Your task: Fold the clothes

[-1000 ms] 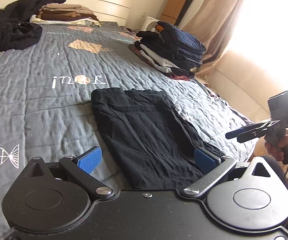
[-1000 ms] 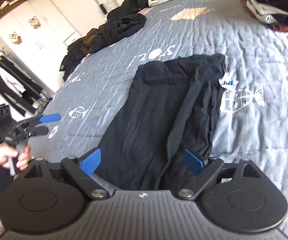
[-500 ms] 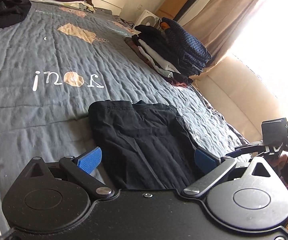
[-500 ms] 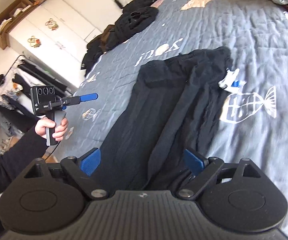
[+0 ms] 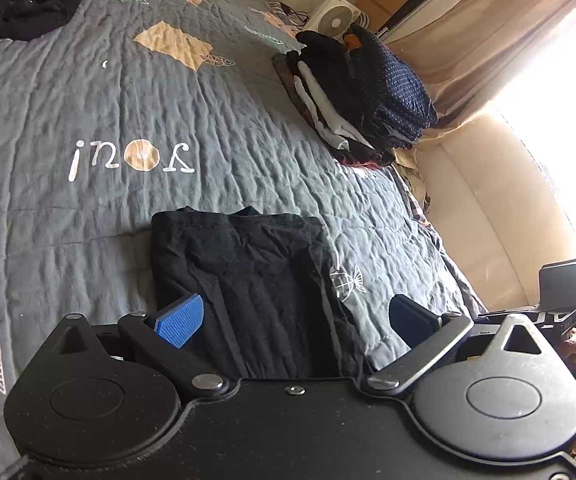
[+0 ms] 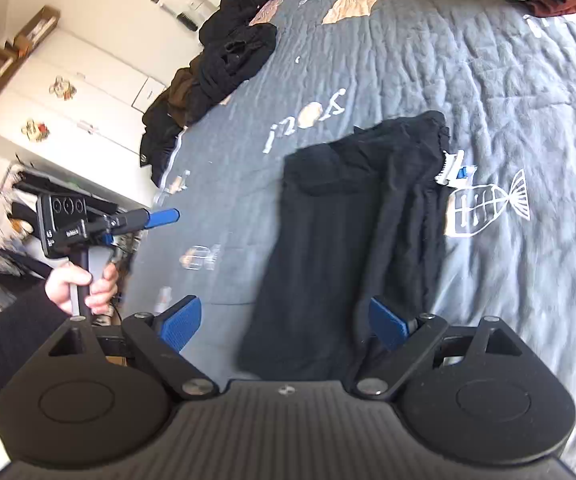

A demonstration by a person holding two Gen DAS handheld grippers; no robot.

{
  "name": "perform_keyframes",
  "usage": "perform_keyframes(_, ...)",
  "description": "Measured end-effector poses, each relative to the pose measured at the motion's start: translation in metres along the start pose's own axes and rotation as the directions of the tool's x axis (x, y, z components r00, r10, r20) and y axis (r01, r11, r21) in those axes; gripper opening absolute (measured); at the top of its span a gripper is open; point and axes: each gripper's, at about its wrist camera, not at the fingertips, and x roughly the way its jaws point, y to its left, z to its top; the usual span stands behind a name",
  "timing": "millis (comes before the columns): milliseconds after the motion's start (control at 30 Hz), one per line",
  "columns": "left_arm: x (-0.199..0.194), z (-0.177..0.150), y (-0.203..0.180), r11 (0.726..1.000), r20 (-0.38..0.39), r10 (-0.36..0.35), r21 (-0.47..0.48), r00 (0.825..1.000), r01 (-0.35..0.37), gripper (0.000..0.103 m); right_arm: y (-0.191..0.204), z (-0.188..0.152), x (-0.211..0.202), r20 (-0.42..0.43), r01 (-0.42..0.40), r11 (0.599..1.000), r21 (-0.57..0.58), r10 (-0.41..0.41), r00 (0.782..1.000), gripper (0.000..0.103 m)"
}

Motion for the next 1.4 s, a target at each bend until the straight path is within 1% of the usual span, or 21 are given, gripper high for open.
perform_keyframes(67, -0.018, 0.012, -0.024, 1.000, -0.008, 0.023, -0.011, 1.000, -0.023, 0.100, 0.019, 0.004, -0.025, 0.003, -0.004, 1.000, 0.002, 0.004, 1.000, 0.090)
perform_keyframes(167, -0.042, 0.033, -0.060, 0.998, -0.025, 0.064, 0.000, 0.998, -0.064, 0.100, 0.046, 0.009, -0.064, 0.008, 0.003, 1.000, -0.013, -0.002, 1.000, 0.090)
perform_keyframes(233, -0.054, 0.047, -0.078, 0.997, -0.027, 0.082, 0.005, 0.996, -0.082, 0.100, 0.057, 0.013, -0.086, 0.011, -0.017, 1.000, -0.003, 0.017, 1.000, 0.090)
perform_keyframes(300, -0.062, 0.059, -0.088, 0.995, -0.035, 0.096, 0.012, 0.995, -0.095, 0.100, 0.063, 0.018, -0.102, 0.028, -0.025, 1.000, 0.012, 0.025, 0.999, 0.090)
perform_keyframes(367, -0.063, 0.069, -0.088, 0.996, -0.042, 0.087, 0.032, 0.995, -0.085, 0.101, 0.064, 0.024, -0.108, 0.035, -0.030, 0.999, 0.019, 0.030, 0.999, 0.091)
perform_keyframes(467, -0.055, 0.081, -0.067, 0.997, -0.067, 0.067, 0.050, 0.996, -0.064, 0.101, 0.061, 0.031, -0.101, 0.044, -0.023, 0.999, 0.023, 0.022, 0.999, 0.091)
perform_keyframes(600, -0.025, 0.089, -0.022, 0.997, -0.108, 0.047, 0.072, 0.993, -0.039, 0.101, 0.059, 0.038, -0.080, 0.090, 0.032, 0.998, 0.050, -0.037, 0.995, 0.090)
perform_keyframes(700, 0.001, 0.088, 0.008, 0.996, -0.144, 0.025, 0.086, 0.989, -0.013, 0.101, 0.063, 0.040, -0.059, 0.112, 0.083, 0.992, 0.100, -0.094, 0.989, 0.091)
perform_keyframes(800, 0.026, 0.087, 0.038, 0.995, -0.180, 0.004, 0.098, 0.984, 0.014, 0.101, 0.073, 0.045, -0.029, 0.097, 0.129, 0.986, 0.110, -0.140, 0.985, 0.090)
perform_keyframes(900, 0.054, 0.079, 0.063, 0.993, -0.219, 0.012, 0.116, 0.976, 0.014, 0.101, 0.083, 0.049, -0.001, 0.076, 0.179, 0.978, 0.111, -0.188, 0.979, 0.091)
perform_keyframes(1000, 0.077, 0.068, 0.077, 0.990, -0.247, 0.021, 0.139, 0.969, 0.014, 0.101, 0.091, 0.053, 0.025, 0.061, 0.217, 0.969, 0.118, -0.225, 0.972, 0.090)
perform_keyframes(1067, 0.091, 0.060, 0.082, 0.989, -0.265, 0.014, 0.146, 0.964, 0.026, 0.101, 0.095, 0.055, 0.037, 0.056, 0.228, 0.966, 0.125, -0.236, 0.970, 0.090)
perform_keyframes(1233, 0.121, 0.047, 0.102, 0.992, -0.314, -0.023, 0.109, 0.949, 0.060, 0.101, 0.097, 0.054, 0.056, 0.045, 0.241, 0.959, 0.151, -0.250, 0.967, 0.090)
perform_keyframes(1400, 0.139, 0.044, 0.130, 0.994, -0.329, -0.040, 0.080, 0.944, 0.070, 0.101, 0.090, 0.051, 0.065, 0.047, 0.252, 0.953, 0.166, -0.263, 0.964, 0.090)
